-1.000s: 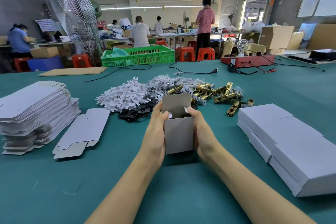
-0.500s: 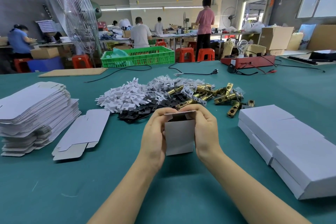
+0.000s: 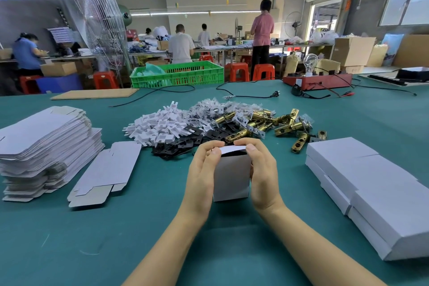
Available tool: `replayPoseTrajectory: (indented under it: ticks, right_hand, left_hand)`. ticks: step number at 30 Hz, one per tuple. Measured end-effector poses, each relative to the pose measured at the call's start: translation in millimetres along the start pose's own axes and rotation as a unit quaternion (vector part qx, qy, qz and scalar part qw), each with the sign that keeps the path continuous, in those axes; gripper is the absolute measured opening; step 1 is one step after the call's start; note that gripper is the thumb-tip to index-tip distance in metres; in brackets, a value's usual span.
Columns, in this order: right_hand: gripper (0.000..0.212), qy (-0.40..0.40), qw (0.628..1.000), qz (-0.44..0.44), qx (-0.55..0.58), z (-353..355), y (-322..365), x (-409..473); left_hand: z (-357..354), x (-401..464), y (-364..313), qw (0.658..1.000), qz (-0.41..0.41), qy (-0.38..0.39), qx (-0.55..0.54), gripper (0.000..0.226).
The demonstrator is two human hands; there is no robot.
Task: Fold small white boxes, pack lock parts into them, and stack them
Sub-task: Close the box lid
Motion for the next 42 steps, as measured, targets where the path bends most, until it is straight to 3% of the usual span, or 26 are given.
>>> replayPoseTrajectory:
  ticks: [4, 8, 20, 31, 36, 42]
  right_hand:
    - [0.023, -0.022, 0.999, 0.022, -0.007, 2.3, -0.7, -3.2]
    - [0.028, -0.027, 0.998, 0.055, -0.018, 0.3, -0.3, -8.2]
    - [0.021, -0.039, 0.995, 0.073, -0.057, 0.9, -0.5, -6.2]
    - [0.014, -0.040, 0.996, 0.066, -0.040, 1.1, -2.0, -5.4]
    - [0.011, -0.040, 0.996, 0.071, -0.046, 1.6, -2.2, -5.1]
    - [0.011, -0.026, 0.994, 0.082, -0.060, 1.2, -2.3, -3.7]
  left_hand:
    - [1.3, -1.5, -1.0, 0.996, -0.074, -0.032, 0.046, 0.020]
    - [0.4, -1.0, -2.5, 0.989, -0.115, -0.028, 0.085, 0.022]
    - [2.7, 1.2, -2.1, 0.983, -0.133, -0.030, 0.121, 0.031]
    - [5.8, 4.6, -0.5, 0.992, -0.096, -0.021, 0.080, 0.026]
    - [5.1, 3.7, -3.0, 0.990, -0.117, -0.014, 0.082, 0.015]
    - [7.5, 4.8, -0.6, 0.987, -0.127, -0.011, 0.093, 0.019]
Point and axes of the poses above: each hand's wrist, its own x-axis towards the middle knuckle, its own z-axis out of the back of the hand, y = z × x, the point moved 4 cm from there along x, towards the middle knuckle, and after that the axes turned 13 degrees about -y, right-handed, at the moved point
